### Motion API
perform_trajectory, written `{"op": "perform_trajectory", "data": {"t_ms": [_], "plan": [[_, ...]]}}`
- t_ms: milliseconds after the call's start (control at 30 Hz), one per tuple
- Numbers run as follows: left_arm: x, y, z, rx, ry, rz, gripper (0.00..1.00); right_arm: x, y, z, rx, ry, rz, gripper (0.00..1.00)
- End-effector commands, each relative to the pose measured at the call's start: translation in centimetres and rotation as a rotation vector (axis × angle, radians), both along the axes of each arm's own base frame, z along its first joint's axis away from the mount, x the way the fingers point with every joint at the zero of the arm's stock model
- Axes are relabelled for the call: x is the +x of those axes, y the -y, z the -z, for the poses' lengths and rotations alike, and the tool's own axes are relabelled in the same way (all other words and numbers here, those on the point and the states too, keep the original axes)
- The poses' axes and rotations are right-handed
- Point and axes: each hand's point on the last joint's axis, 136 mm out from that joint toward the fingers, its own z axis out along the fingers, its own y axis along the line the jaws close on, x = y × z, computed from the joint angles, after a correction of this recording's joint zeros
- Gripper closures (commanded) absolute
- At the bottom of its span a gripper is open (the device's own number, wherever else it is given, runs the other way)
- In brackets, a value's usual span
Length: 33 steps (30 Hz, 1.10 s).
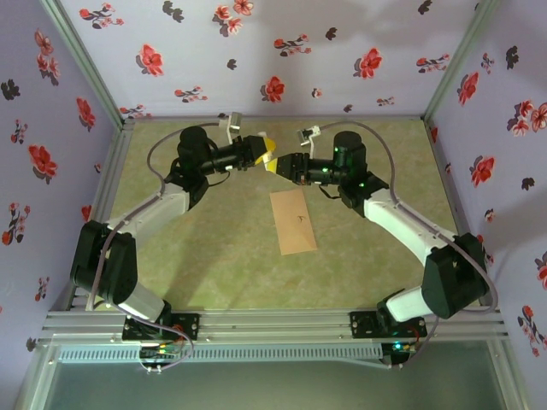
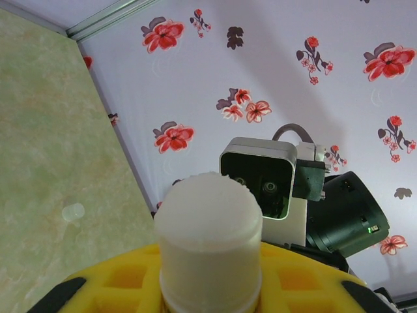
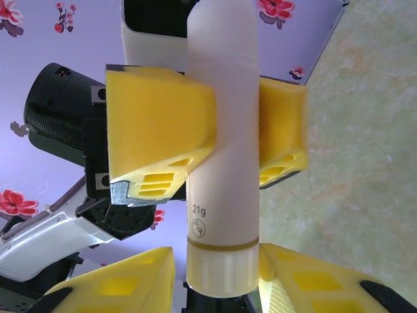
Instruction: Place the letter into the envelope and seal it
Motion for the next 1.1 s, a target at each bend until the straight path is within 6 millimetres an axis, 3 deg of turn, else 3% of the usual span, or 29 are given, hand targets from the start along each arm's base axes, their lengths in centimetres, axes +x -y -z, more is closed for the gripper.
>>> {"op": "perform_trajectory", "data": {"t_ms": [0,300,533,833,1067], "plan": [[-0.1,-0.2,-0.3,-0.016,0.023,0.009,1.00,0.0,-0.6,-1.9,0.037,0.048,-0.026,0.66],[0.2,-0.3,0.4,0.006,-0.012,-0.012,1.00,0.6,-0.3,-1.2,-0.016,0.058,0.026,0.78],[0.2,0.3,1.5,0.085,-0.086,-0.041,1.00,1.0,-0.5,0.3,-0.229,0.150,0.126,0.80],[-0.8,1.6,2.4,0.170,-0.202,-0.085,1.00,0.6,-3.3,2.7,-0.498,0.328,0.220,0.81],[-1.7,2.4,3.6,0.230,-0.282,-0.090,1.00,0.1,-5.9,4.4,-0.608,0.462,0.280,0.81]]}}
